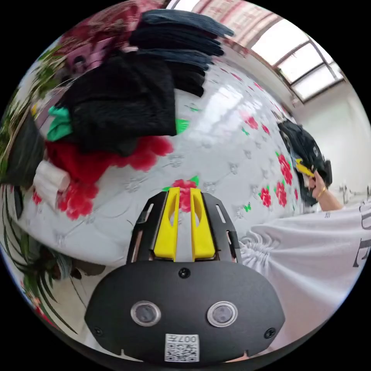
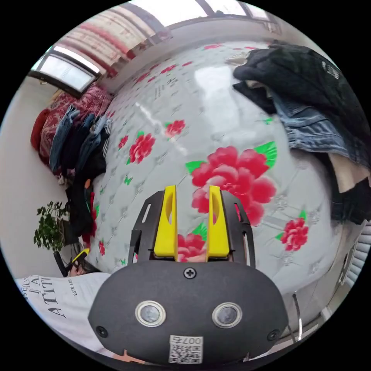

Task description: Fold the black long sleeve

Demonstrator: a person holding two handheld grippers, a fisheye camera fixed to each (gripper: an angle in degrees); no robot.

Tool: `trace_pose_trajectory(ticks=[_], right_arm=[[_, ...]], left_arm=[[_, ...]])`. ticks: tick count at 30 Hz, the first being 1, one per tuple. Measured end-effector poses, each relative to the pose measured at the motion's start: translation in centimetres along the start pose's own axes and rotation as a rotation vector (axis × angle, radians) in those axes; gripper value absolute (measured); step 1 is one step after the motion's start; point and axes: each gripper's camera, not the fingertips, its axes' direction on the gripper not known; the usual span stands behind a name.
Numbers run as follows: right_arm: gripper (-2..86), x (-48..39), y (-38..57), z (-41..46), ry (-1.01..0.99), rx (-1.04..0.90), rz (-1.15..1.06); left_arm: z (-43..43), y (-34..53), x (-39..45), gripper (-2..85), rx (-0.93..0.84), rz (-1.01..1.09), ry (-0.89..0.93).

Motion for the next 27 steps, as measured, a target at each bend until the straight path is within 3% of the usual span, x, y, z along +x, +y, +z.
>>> trace_pose_trajectory(ticks=[5, 10, 12, 15, 18, 20, 22, 27], right_arm=[[12.6, 9.6, -3.6, -13.8, 0.209, 0.374, 0.220], [13.7, 16.8, -5.5, -21.9, 0.306, 0.590, 0.452], [13.1, 20.0, -5.8, -22.8, 0.240, 0.606, 0.573], [9.0, 24.8, -4.9, -22.3, -0.052, 0.626, 0.722], [5.2, 26.1, -1.7, -21.8, -0.383, 0.797, 0.746], [3.3, 25.3, -0.1, -21.2, -0.640, 0.853, 0.654], [2.2, 22.9, 0.9, -21.5, -0.740, 0.854, 0.560], [0.5, 10.9, 3.6, -20.2, -0.792, 0.553, 0.270]], left_arm=[[3.3, -3.5, 8.0, 4.2, -0.074, 0.222, 0.022], [6.0, -4.9, 12.4, 3.2, -0.147, 0.260, 0.047], [6.9, -4.8, 13.3, 2.1, -0.178, 0.254, 0.034], [7.6, -4.3, 13.6, 0.7, -0.210, 0.224, 0.018], [7.5, -3.8, 13.2, 0.1, -0.206, 0.189, 0.023], [7.3, -3.4, 12.9, 0.2, -0.195, 0.179, 0.034], [7.2, -2.9, 12.6, 0.4, -0.184, 0.179, 0.046], [6.1, -1.5, 12.9, 3.1, -0.127, 0.258, 0.117]])
